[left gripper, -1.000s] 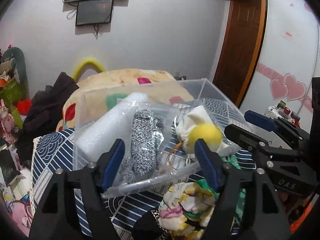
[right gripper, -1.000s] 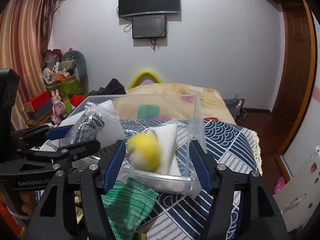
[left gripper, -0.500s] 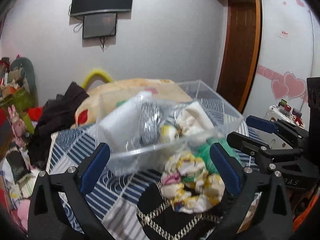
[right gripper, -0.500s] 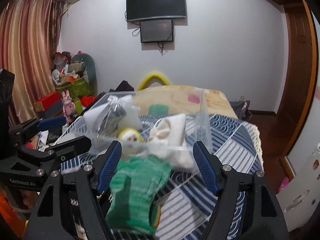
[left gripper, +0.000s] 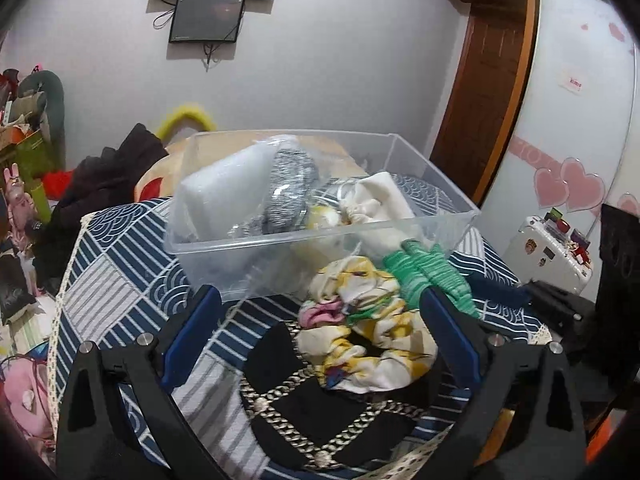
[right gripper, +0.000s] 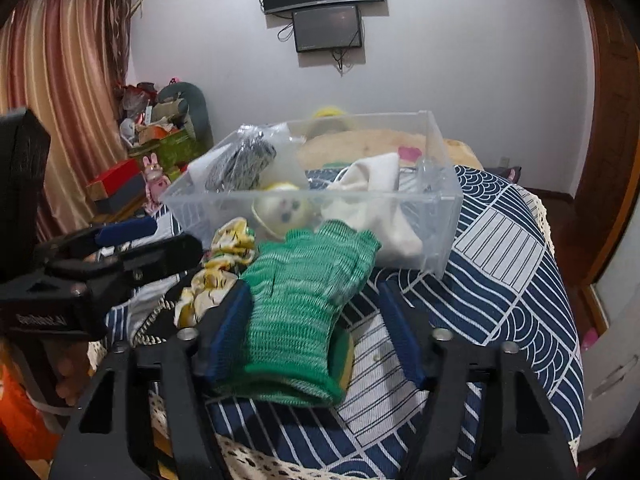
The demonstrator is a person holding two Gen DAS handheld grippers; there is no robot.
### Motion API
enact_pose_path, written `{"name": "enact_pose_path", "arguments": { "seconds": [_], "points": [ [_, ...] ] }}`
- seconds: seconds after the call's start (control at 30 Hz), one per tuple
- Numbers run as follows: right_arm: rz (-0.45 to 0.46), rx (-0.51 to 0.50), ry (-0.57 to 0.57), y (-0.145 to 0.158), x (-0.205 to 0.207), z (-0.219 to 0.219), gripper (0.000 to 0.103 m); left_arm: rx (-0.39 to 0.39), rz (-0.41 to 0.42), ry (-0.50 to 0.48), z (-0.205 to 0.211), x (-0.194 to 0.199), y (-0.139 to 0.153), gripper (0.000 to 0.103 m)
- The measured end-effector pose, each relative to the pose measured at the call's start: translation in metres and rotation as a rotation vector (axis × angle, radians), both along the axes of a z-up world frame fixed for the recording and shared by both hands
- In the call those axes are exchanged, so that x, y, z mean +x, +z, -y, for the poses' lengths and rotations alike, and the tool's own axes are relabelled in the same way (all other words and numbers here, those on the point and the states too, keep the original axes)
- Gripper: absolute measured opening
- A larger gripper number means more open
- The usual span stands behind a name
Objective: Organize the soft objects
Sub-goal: 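Grasp the green knit glove with the right gripper while the left grasps the floral scarf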
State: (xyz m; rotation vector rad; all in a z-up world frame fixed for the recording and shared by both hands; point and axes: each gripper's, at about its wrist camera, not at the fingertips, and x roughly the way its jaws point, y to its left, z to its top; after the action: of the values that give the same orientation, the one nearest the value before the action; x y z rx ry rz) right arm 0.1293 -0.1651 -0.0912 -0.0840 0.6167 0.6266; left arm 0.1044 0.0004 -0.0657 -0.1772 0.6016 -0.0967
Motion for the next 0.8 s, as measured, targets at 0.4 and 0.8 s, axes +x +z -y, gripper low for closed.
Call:
{"name": "enact_pose_path", "arguments": {
  "seconds": [0.4, 0.8],
  "points": [
    [0.053, -0.008, -0.005, 0.005, -0.013, 0.005, 0.012, -0.033, -0.07, -0.11, 0.019, 0.012, -0.021, 0.033],
    [0.125, 0.019, -0.07, 0.028, -0.021, 0.023, 0.011, -0.012, -0.023, -0.124, 0.018, -0.002, -0.016, 0.005]
  ]
}}
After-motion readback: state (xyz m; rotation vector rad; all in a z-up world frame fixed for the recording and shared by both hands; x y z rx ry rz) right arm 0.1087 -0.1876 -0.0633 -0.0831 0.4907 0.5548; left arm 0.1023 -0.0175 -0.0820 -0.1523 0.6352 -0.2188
